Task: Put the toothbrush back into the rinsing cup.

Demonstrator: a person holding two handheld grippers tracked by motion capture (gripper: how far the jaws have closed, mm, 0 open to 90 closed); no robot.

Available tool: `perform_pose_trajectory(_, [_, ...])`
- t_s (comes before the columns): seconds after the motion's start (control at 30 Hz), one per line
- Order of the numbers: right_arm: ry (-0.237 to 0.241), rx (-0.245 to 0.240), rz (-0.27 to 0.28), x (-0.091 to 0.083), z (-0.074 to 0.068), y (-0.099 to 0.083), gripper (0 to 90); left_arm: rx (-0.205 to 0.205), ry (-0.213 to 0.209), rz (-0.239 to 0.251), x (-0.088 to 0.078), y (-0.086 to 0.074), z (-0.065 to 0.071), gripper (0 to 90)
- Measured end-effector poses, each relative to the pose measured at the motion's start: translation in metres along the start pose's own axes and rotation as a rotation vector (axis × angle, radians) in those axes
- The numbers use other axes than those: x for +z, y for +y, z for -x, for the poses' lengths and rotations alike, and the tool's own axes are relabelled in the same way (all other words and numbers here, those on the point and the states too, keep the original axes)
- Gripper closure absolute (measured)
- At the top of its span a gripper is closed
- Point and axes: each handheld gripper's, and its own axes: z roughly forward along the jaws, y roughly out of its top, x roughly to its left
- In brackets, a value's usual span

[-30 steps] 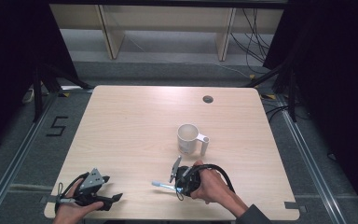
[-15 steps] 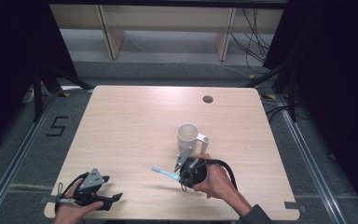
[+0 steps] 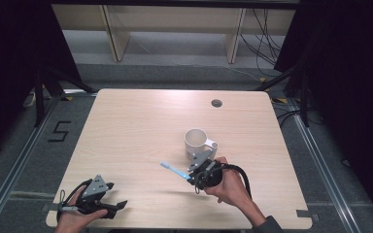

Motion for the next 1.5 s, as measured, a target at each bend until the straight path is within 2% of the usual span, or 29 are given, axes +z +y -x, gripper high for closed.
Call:
perform_pose_trajectory(0.3, [-0.012, 0.037, 0.078, -0.006, 0.005, -0.007, 78.8, 0.001, 0.001, 0.004, 0.0, 0.0, 0.0, 18.0])
perform_pose_trajectory(0.5, [-0.024, 0.07, 0.15, -0.008, 0.006, -0.012, 78.8, -0.005, 0.003, 0.011, 0.0, 0.0, 0.0, 18.0])
perform_pose_trajectory(0.57, [-0.034, 0.08, 0.156, -0.009, 0.007, -0.014, 78.8, 0.006, 0.007, 0.002, -0.001, 0.0, 0.0, 18.0])
perform_pose_trajectory(0.6, [-0.025, 0.084, 0.148, -0.01, 0.008, -0.015, 78.9, -0.005, 0.004, 0.009, 0.0, 0.0, 0.001, 18.0])
perform_pose_trajectory(0.63, [-0.038, 0.082, 0.171, -0.01, 0.009, -0.015, 78.9, 0.007, 0.008, 0.0, -0.001, 0.0, 0.0, 18.0])
perform_pose_trajectory(0.67, [-0.032, 0.096, 0.176, -0.011, 0.009, -0.016, 78.8, -0.008, 0.006, 0.012, 0.0, 0.0, 0.001, 18.0])
perform_pose_trajectory(0.7, [-0.032, 0.096, 0.176, -0.011, 0.009, -0.016, 78.8, -0.008, 0.006, 0.012, 0.0, 0.0, 0.001, 18.0])
perform_pose_trajectory(0.73, [-0.041, 0.076, 0.193, -0.012, 0.012, -0.016, 78.8, -0.004, 0.006, 0.008, 0.0, 0.001, 0.001, 18.0])
perform_pose_trajectory(0.8, [-0.046, 0.091, 0.208, -0.017, 0.014, -0.018, 78.8, -0.018, -0.003, 0.026, 0.001, 0.0, 0.002, 18.0])
perform_pose_trajectory(0.87, [-0.041, 0.093, 0.207, -0.018, 0.015, -0.018, 78.8, 0.001, -0.008, 0.014, -0.001, 0.001, 0.001, 18.0])
perform_pose_trajectory(1.07, [-0.056, 0.116, 0.288, -0.027, 0.02, -0.02, 78.8, 0.007, -0.002, 0.008, -0.001, 0.001, 0.001, 18.0])
perform_pose_trajectory(1.13, [-0.068, 0.123, 0.294, -0.028, 0.02, -0.02, 78.9, 0.002, -0.005, 0.013, -0.001, 0.001, 0.001, 18.0])
perform_pose_trajectory(1.17, [-0.067, 0.13, 0.324, -0.031, 0.022, -0.021, 78.9, 0.004, -0.007, 0.008, -0.001, 0.001, 0.0, 18.0])
perform_pose_trajectory(1.23, [-0.065, 0.13, 0.334, -0.033, 0.023, -0.021, 78.8, 0.009, -0.004, -0.001, -0.002, 0.001, 0.0, 18.0])
perform_pose_trajectory(1.3, [-0.073, 0.151, 0.343, -0.038, 0.023, -0.021, 78.8, 0.007, -0.002, 0.008, -0.001, 0.001, 0.001, 18.0])
perform_pose_trajectory(1.37, [-0.087, 0.138, 0.365, -0.04, 0.026, -0.021, 78.8, -0.001, 0.003, 0.015, -0.001, 0.001, 0.001, 18.0])
perform_pose_trajectory(1.5, [-0.096, 0.16, 0.387, -0.045, 0.029, -0.023, 78.8, 0.002, 0.001, 0.013, -0.001, 0.001, 0.0, 18.0])
